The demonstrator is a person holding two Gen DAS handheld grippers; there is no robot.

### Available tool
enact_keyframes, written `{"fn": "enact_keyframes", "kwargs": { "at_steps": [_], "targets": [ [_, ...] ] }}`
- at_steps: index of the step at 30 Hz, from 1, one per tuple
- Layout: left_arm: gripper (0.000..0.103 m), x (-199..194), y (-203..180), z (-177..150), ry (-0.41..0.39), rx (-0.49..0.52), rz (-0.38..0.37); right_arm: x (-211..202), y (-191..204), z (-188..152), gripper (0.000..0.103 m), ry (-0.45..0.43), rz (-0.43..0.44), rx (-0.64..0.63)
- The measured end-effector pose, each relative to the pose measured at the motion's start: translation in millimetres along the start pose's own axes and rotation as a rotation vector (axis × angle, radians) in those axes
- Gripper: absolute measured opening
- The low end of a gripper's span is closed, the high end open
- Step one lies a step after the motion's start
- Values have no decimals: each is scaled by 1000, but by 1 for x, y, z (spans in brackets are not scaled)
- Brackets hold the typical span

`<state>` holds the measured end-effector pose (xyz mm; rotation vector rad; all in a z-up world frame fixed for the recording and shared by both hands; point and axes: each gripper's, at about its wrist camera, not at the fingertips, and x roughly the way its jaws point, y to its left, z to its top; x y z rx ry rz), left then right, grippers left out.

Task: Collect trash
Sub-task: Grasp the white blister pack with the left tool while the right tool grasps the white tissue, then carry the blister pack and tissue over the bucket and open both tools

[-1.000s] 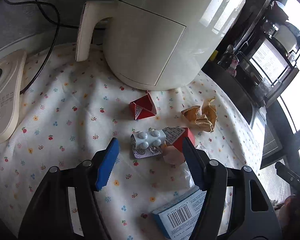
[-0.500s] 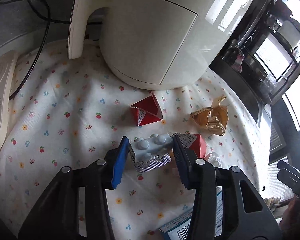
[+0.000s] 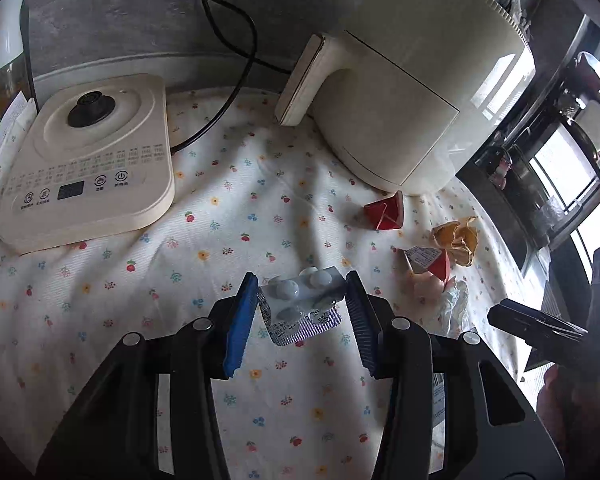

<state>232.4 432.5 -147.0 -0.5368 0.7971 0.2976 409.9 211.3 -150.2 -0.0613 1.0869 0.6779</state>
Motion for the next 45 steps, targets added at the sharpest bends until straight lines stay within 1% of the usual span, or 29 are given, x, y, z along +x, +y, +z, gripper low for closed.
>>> {"fn": "enact_keyframes", "kwargs": {
  "at_steps": [1,2,5,6,7,8,9,11,12,13,14,15,16,19,23,29,36,39,45],
  "targets": [
    [45,-7,6,-3,-7,-11,9,4,6,2,86,-2,1,-16],
    [45,-13,12,-6,-14,-23,19,8,13,4,89,0,4,-33],
    [45,-30,28,-14,-32,-58,45,29,27,9,92,41,4,-73],
    [45,-35,32,-17,-37,-67,53,36,30,10,91,52,-9,-86],
    [45,-39,36,-20,-41,-75,60,42,32,10,87,64,-20,-95],
    [45,-43,39,-22,-45,-81,67,46,32,10,75,83,-24,-96],
    [45,-47,41,-23,-49,-86,73,50,31,10,68,103,-14,-85],
    [45,-54,44,-27,-56,-92,81,50,28,10,41,108,5,-67],
    [45,-56,44,-28,-58,-94,84,48,27,9,34,107,13,-66],
    [45,-58,44,-29,-60,-95,86,46,25,9,22,106,23,-64],
    [45,-59,44,-30,-61,-94,86,43,24,8,18,100,31,-62],
    [45,-60,42,-30,-63,-92,85,38,23,7,17,85,35,-61],
    [45,-61,40,-30,-64,-87,83,33,21,6,14,69,38,-62],
    [45,-61,29,-30,-70,-70,69,15,14,3,12,25,46,-55],
    [45,-58,3,-27,-72,-27,38,-14,-3,-5,11,-28,44,-28],
    [45,-45,-54,-31,-50,58,-29,-63,-54,-34,11,-81,1,53],
    [45,-27,-147,-54,-1,185,-138,-124,-134,-92,11,-115,-77,186],
    [45,-23,-189,-71,27,234,-182,-149,-168,-122,11,-122,-112,247],
    [45,-18,-268,-116,88,335,-260,-196,-230,-182,11,-138,-174,368]
  ]
}}
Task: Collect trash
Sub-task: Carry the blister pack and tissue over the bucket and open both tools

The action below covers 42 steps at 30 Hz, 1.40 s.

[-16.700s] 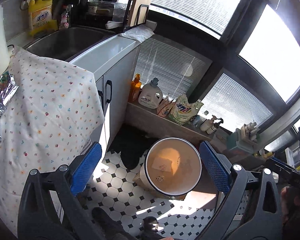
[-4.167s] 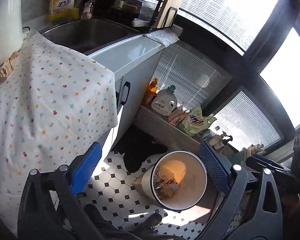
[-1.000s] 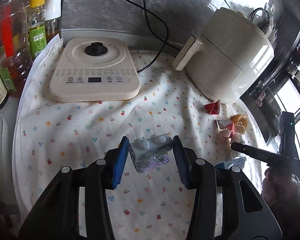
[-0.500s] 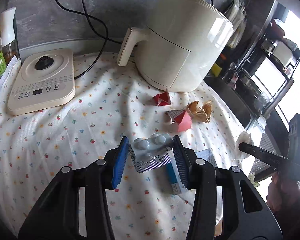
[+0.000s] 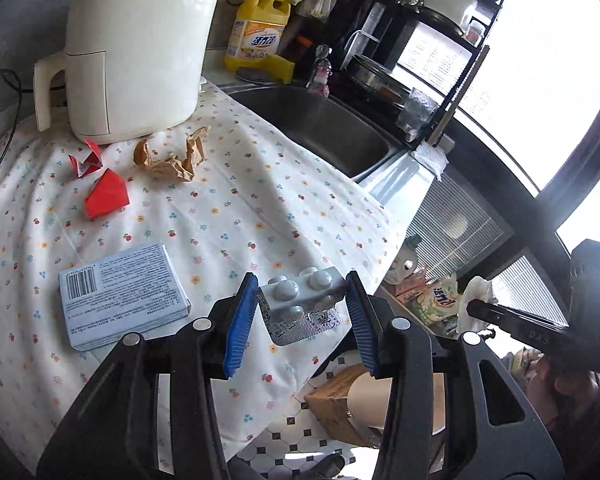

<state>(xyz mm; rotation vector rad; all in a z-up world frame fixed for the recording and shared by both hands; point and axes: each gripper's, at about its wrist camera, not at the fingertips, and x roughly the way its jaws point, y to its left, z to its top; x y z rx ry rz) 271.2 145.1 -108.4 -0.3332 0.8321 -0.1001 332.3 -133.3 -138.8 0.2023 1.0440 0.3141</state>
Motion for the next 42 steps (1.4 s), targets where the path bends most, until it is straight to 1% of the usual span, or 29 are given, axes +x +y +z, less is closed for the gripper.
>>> {"fn": "enact_keyframes", "kwargs": {
  "at_steps": [4,7,13,15,17,19,28,33,39,40,41,42],
  "targets": [
    [45,16,-52,-12,39,60,-46,-22,-52,-19,11,-9,-39,77],
    [45,28,-85,-22,67,96,-75,-35,-87,-34,11,-11,-64,123],
    [45,51,-145,-50,124,150,-122,-58,-143,-66,14,2,-103,191],
    [45,59,-162,-60,140,161,-137,-64,-159,-77,22,13,-108,204],
    [45,67,-179,-69,151,169,-153,-73,-172,-88,60,3,-118,206],
    [45,73,-194,-79,161,174,-167,-81,-184,-96,68,2,-118,201],
    [45,98,-251,-125,216,188,-213,-107,-240,-128,69,14,-160,229],
    [45,117,-275,-141,251,199,-236,-119,-266,-143,69,14,-187,255],
    [46,133,-308,-157,287,223,-285,-130,-289,-155,69,15,-217,278],
    [51,136,-313,-158,293,227,-294,-132,-292,-157,69,13,-220,282],
    [62,137,-316,-160,298,227,-303,-133,-294,-158,69,12,-223,286],
    [67,136,-319,-160,296,226,-313,-135,-295,-158,69,10,-225,288]
  ]
}}
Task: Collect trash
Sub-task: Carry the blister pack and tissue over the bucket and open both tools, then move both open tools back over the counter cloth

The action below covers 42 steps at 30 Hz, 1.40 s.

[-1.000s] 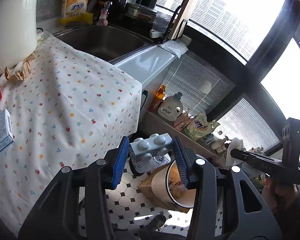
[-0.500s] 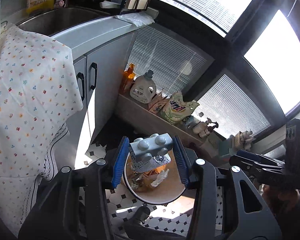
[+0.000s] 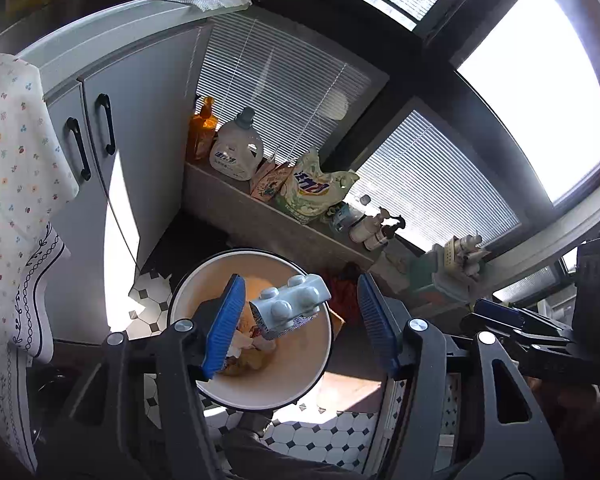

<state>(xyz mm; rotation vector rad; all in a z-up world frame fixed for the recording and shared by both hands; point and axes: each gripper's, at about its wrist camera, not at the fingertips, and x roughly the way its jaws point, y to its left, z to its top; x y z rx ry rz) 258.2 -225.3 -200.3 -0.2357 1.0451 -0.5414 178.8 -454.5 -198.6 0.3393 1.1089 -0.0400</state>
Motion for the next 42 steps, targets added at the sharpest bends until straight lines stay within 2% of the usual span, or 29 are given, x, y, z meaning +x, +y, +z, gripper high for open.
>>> {"fn": "enact_keyframes", "kwargs": {
  "at_steps": [2,4,7,11,17,29,34,42],
  "targets": [
    [79,-1,-3,1,-12,4,-3,0,-1,1,69,-1,-1,2],
    [85,-5,-2,4,-20,6,5,0,-1,2,69,-2,3,1],
    [90,-16,5,8,-36,3,23,1,7,4,69,-3,14,-4],
    [95,-38,25,14,-59,-12,64,2,31,10,77,-17,30,-26],
    [96,-82,68,20,-104,-58,133,7,83,23,83,-31,70,-73],
    [97,-184,161,23,-215,-156,267,19,216,43,90,-53,167,-209],
    [97,-223,203,17,-259,-209,316,23,272,48,95,-70,198,-268],
    [97,-277,271,2,-328,-299,383,34,355,48,95,-69,245,-350]
  ]
}}
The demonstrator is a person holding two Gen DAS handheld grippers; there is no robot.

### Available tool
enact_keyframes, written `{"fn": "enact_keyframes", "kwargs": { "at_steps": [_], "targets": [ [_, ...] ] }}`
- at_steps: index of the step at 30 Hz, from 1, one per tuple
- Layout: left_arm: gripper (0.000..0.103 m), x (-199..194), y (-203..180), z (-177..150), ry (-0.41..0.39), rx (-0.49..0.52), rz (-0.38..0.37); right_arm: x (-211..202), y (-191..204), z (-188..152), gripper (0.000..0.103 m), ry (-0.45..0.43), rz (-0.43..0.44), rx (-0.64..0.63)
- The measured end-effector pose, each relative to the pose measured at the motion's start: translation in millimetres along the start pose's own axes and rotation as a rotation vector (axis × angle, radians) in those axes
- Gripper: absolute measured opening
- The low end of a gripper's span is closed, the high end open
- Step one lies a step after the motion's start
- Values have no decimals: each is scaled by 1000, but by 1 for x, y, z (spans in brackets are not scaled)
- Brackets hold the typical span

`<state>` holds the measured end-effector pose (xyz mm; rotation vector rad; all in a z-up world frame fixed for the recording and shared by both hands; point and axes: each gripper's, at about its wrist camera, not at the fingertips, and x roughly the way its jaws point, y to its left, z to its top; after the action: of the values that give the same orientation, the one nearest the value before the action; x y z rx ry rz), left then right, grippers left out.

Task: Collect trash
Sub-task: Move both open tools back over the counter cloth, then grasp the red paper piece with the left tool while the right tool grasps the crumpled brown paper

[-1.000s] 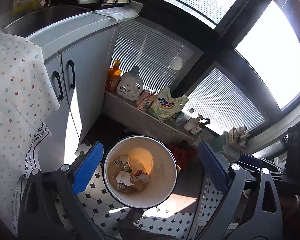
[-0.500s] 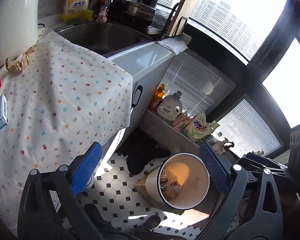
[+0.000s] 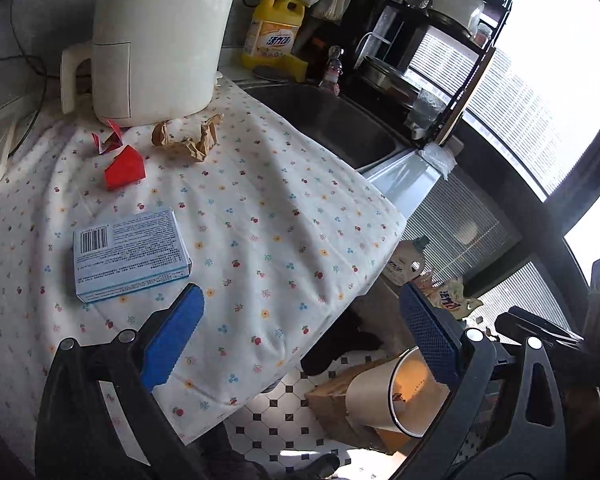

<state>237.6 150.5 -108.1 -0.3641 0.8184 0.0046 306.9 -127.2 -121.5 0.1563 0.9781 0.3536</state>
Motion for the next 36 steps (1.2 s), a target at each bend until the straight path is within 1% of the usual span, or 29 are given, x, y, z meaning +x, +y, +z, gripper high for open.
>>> {"fn": "enact_keyframes", "kwargs": {
  "at_steps": [9,12,14,17,23,26,31,36],
  "targets": [
    [96,-17,86,25,-61,-82,44,39,76,19,95,6,39,-62],
    [87,-17,110,36,-67,-94,51,53,96,26,95,3,46,-68],
    [80,-15,126,44,-69,-98,53,62,109,29,95,-2,48,-66],
    [72,-10,148,57,-67,-99,58,74,126,35,95,-11,50,-62],
    [61,6,184,85,-68,-112,54,93,153,47,93,-20,36,-59],
    [49,18,198,98,-63,-125,52,99,158,54,93,-23,19,-57],
    [42,42,214,116,-47,-128,47,107,159,65,92,-32,-14,-35],
    [37,72,226,129,-22,-128,64,117,159,73,92,-30,-47,-11]
  ]
}}
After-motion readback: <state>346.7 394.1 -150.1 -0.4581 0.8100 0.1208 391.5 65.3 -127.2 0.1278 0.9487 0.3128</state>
